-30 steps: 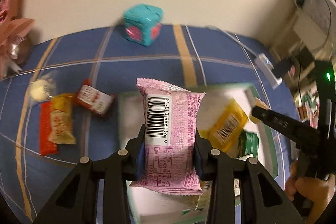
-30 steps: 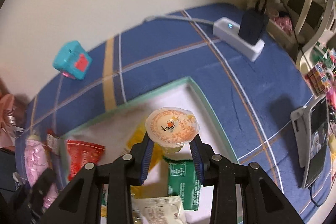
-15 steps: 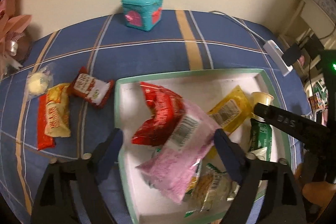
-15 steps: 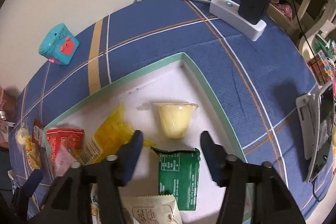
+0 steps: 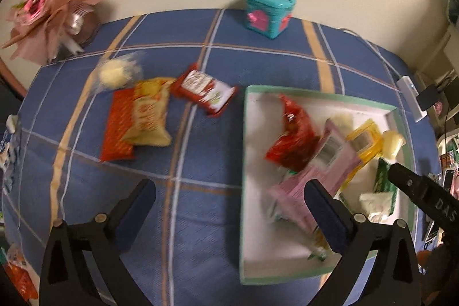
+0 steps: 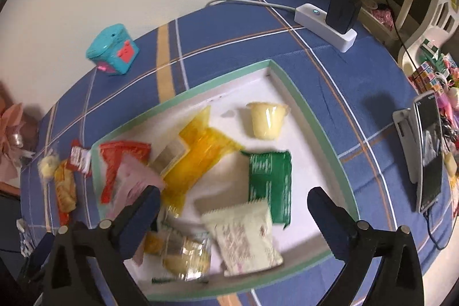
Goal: Organize snacks
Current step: 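Open both tools to release the items and withdraw from the tray, then move both tools back over the remaining snacks on the cloth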
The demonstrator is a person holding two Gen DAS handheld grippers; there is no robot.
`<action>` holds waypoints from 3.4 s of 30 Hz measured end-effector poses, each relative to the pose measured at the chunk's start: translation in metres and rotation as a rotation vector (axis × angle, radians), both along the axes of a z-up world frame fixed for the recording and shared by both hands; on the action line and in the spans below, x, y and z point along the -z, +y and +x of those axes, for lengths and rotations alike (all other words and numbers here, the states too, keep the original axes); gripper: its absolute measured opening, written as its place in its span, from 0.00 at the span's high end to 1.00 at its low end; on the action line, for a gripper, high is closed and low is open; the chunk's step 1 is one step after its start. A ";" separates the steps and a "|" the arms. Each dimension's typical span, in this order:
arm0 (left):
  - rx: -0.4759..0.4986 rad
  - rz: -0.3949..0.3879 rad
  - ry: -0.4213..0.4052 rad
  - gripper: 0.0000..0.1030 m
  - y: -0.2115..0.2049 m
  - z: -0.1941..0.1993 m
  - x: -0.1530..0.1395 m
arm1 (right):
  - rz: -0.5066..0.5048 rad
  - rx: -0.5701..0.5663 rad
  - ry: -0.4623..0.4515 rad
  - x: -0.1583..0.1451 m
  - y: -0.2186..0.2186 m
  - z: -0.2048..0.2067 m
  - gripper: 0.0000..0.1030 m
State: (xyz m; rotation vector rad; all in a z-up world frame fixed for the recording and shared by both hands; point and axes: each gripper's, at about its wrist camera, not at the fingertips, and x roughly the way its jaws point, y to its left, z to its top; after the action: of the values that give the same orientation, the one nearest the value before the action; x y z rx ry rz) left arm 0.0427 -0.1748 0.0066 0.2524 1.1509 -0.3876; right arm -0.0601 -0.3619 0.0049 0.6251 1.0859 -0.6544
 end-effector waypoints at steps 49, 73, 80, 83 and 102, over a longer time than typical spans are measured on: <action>-0.442 -0.199 -0.032 0.00 0.206 0.083 0.002 | -0.076 -0.334 -0.139 -0.015 0.159 0.070 0.00; -0.399 -0.150 -0.017 0.00 0.164 0.129 0.014 | -0.072 -0.336 -0.151 -0.006 0.154 0.122 0.00; -0.425 -0.102 -0.002 0.00 0.164 0.150 0.023 | -0.072 -0.346 -0.159 -0.003 0.158 0.148 0.00; -0.436 -0.106 -0.001 0.00 0.165 0.157 0.027 | -0.065 -0.367 -0.158 0.004 0.162 0.159 0.00; -0.443 -0.099 0.029 0.00 0.176 0.186 0.053 | -0.066 -0.420 -0.154 0.038 0.184 0.203 0.00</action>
State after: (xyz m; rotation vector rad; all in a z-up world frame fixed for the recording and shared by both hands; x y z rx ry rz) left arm 0.2284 0.0016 -0.0460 -0.0969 1.1752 -0.0558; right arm 0.1431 -0.1780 -0.0332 0.3666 1.0072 -0.2713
